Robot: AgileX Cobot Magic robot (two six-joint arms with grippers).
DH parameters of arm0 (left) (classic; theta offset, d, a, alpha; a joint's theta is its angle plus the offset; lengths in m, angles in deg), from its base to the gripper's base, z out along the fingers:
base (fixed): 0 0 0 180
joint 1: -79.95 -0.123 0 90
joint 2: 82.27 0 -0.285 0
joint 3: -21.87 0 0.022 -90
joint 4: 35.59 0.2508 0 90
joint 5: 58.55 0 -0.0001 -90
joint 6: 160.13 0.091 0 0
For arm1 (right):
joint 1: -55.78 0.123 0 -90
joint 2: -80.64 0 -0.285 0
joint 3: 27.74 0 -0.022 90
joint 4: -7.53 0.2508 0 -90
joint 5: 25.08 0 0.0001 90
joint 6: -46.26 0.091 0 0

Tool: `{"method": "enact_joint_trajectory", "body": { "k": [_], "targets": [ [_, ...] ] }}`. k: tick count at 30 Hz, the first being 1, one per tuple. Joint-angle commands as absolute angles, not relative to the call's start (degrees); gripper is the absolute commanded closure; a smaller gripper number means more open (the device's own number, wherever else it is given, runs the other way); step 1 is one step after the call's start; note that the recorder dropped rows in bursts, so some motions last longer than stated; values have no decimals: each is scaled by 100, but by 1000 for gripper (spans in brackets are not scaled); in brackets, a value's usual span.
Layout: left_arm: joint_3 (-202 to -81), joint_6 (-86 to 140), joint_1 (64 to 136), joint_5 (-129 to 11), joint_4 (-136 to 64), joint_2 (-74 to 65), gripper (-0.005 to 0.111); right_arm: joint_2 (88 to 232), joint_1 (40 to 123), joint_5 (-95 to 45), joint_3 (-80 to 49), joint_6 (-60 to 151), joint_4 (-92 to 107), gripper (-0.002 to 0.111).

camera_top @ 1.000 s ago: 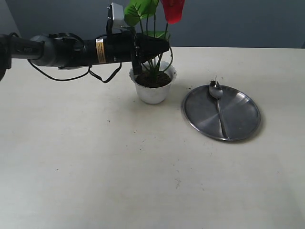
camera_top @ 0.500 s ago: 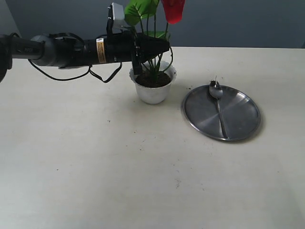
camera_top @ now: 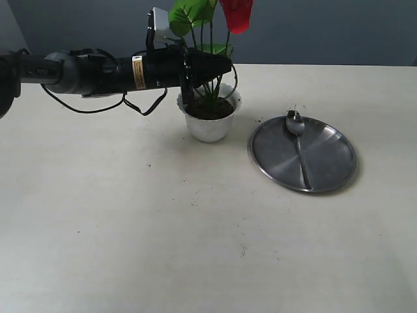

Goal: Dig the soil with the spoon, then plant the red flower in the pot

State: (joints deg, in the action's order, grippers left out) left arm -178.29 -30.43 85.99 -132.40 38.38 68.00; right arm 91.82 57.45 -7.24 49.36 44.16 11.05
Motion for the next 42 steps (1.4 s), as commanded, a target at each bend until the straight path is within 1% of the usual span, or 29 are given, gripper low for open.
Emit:
{"method": "enact_joint_trajectory", "body": {
  "k": [1, 18, 20, 22, 25, 27, 42],
  "targets": [
    [-17631, -3093, 8638, -12177, 4802, 7219, 106, 9165, 5711, -766, 4948, 4383, 1107, 109],
    [-17631, -3058, 8567, -12335, 4745, 7219, 106, 9165, 5711, -766, 4948, 4383, 1107, 109],
    [-17631, -3058, 8567, -12395, 4745, 7219, 101, 9165, 5711, -766, 4948, 4383, 1107, 109],
    [-17631, -3058, 8567, -12417, 4745, 7219, 93, 9165, 5711, -766, 4948, 4383, 1107, 109],
    [-17631, -3058, 8567, -12417, 4629, 7219, 76, 9165, 5711, -766, 4948, 4383, 1107, 109],
    [-17631, -3058, 8567, -12417, 4500, 7219, 70, 9165, 5711, -766, 4948, 4383, 1107, 109],
    [-17631, -3240, 8567, -12691, 4251, 7219, 69, 9165, 5711, -766, 4948, 4383, 1107, 109]
  ]
}}
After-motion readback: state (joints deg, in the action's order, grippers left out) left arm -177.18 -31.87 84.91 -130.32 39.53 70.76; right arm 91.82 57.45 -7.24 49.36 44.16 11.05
